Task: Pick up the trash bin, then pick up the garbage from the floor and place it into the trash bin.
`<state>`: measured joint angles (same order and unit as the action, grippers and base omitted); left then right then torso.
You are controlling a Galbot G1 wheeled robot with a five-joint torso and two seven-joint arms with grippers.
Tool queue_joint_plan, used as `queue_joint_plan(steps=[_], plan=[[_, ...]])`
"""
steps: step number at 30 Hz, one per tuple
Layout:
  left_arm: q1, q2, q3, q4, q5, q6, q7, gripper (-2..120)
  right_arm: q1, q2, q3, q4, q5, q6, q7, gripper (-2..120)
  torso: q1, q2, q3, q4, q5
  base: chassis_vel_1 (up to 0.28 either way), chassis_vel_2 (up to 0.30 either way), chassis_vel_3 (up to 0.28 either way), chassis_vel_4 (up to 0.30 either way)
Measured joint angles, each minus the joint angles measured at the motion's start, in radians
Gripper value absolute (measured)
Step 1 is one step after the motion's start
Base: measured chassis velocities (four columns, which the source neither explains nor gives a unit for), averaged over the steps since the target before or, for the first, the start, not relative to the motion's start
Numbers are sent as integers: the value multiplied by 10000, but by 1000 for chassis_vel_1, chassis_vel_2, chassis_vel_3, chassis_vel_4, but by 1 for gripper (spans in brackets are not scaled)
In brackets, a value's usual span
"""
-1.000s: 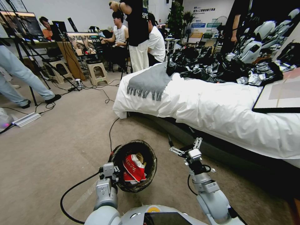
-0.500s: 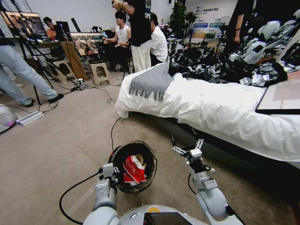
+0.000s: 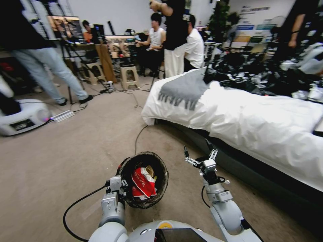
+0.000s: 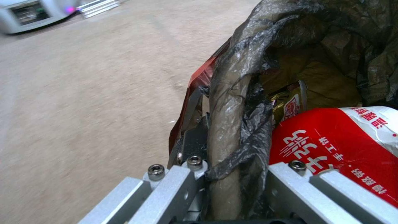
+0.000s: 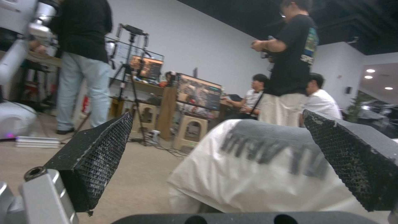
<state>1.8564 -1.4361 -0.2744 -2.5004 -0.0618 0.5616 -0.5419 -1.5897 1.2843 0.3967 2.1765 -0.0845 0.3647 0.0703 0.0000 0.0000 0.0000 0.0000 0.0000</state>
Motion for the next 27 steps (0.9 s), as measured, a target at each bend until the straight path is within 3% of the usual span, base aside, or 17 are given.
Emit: queue_joint_plan(steps=[27], plan=[[-51, -6, 44, 4, -13, -7, -7, 1, 13, -29, -3, -75, -157, 22, -149, 100, 1, 0, 0, 1, 0, 127, 126, 125, 127]])
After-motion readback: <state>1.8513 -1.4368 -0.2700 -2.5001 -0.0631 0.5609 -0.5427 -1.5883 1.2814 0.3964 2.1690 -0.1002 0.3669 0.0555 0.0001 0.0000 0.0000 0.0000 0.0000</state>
